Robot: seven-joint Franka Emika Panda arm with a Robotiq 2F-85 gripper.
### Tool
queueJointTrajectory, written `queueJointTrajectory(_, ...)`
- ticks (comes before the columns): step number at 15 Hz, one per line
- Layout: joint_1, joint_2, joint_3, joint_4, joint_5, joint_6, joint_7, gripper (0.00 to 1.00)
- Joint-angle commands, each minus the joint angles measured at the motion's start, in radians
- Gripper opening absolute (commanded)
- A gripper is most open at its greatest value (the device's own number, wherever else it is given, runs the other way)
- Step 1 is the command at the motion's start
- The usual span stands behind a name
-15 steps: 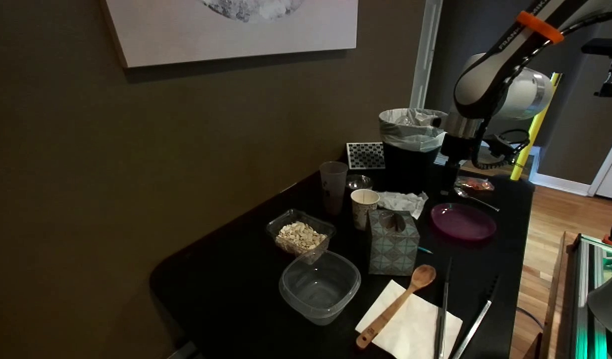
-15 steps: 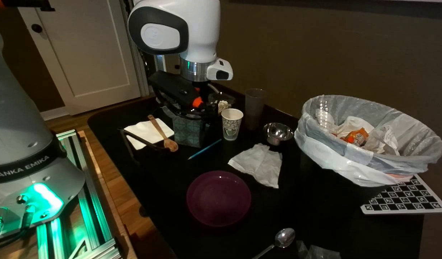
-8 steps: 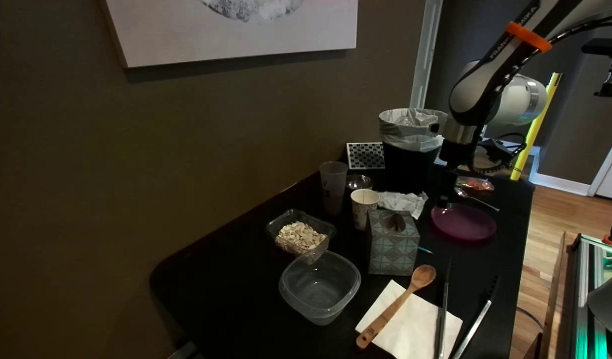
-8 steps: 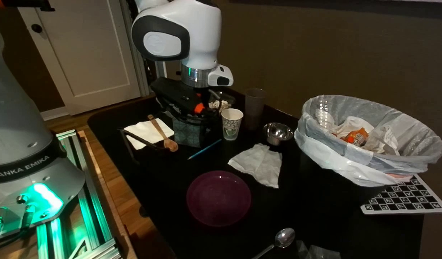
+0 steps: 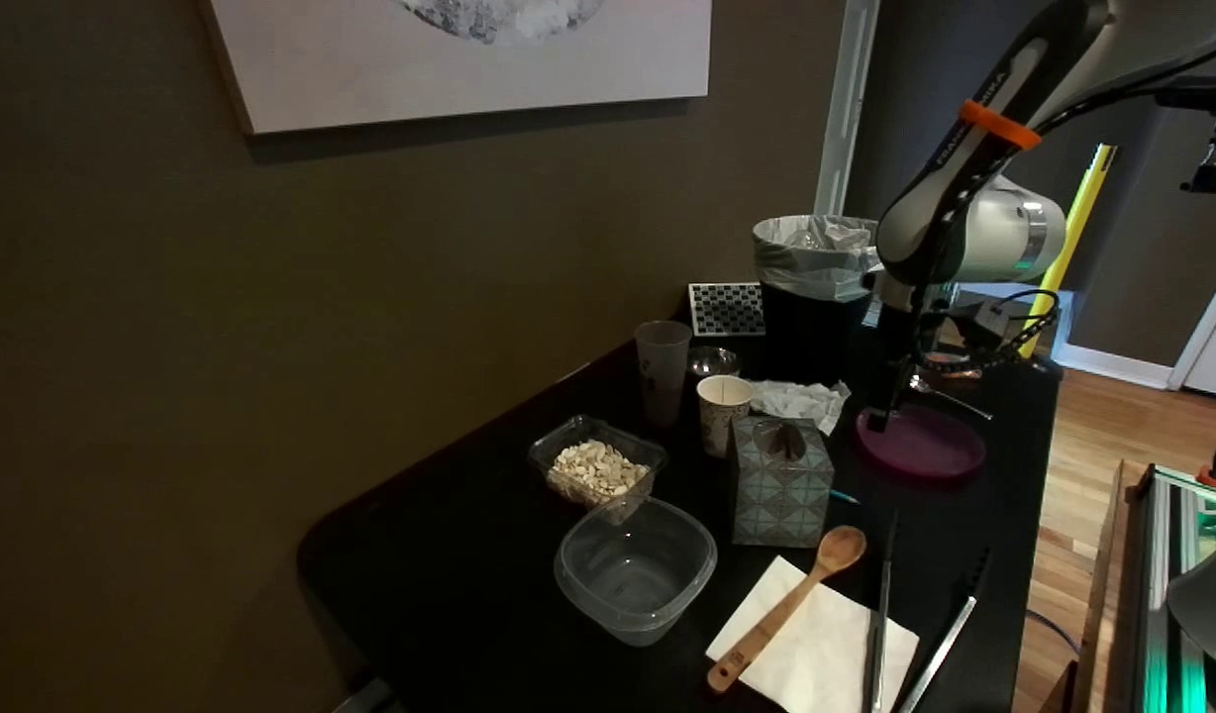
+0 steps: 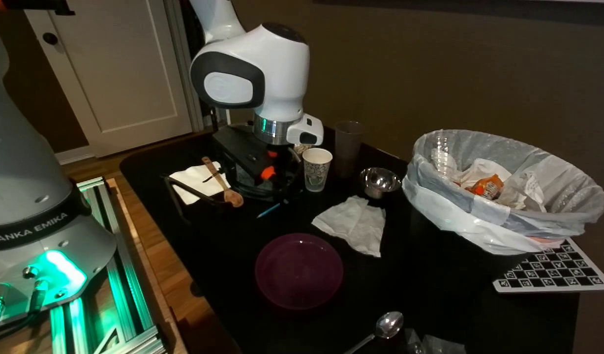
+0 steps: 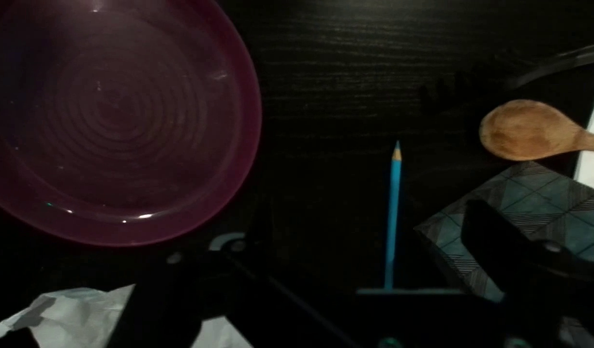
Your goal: Put the pencil in the cup
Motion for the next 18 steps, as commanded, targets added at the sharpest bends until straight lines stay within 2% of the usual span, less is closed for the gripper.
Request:
queueJointTrajectory(1, 0.014, 0.130, 0.023, 0.060, 0.064, 0.101, 0.074, 1.00)
queueJointTrajectory(6, -0.010, 0.233, 0.113, 0.141, 0.164, 0.132, 0.063, 1.00)
queueJointTrajectory(8, -0.004, 0.272, 0.130, 0.173, 0.164, 0.140, 0.063, 1.00)
queueJointTrajectory(18, -0.003, 0.387, 0.162, 0.248, 0.133, 0.132, 0.046, 1.00)
